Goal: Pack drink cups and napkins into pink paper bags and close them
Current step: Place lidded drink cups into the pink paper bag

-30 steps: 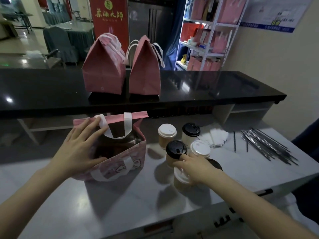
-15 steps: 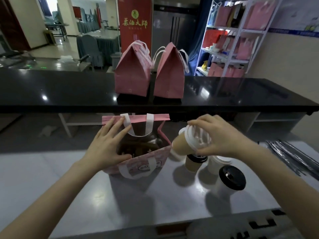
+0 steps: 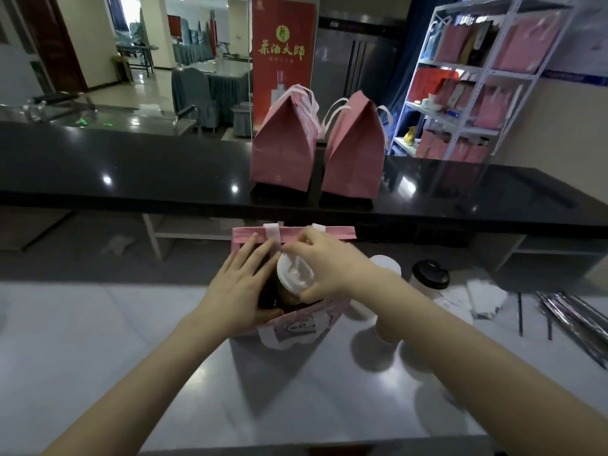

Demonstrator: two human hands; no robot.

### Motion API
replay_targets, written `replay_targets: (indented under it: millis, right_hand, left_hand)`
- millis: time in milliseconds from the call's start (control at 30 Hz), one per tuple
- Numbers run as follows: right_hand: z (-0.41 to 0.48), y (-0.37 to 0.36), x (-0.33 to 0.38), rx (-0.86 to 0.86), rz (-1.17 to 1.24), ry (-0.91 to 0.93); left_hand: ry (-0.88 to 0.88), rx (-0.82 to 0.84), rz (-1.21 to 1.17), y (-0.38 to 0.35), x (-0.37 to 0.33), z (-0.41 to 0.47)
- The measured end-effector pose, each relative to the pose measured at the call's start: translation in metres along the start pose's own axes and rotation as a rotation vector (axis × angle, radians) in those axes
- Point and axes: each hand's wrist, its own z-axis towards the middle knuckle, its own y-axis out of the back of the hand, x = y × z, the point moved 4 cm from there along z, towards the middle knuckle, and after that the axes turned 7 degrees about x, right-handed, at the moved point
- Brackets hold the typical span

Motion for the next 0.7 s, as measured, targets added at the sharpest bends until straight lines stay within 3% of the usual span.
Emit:
replay_targets:
  millis: [267, 700]
  right_hand:
    - [0.036, -0.065, -0.002, -0.008, 0.084, -0.03]
    - [0.068, -0.095, 0.006, -0.007, 0.068, -0.012]
  left_hand:
    - [0.046, 0.066, 0.061, 0.0, 0.017, -0.012]
    - [0.034, 0.137, 0.034, 0.003, 0.044, -0.01]
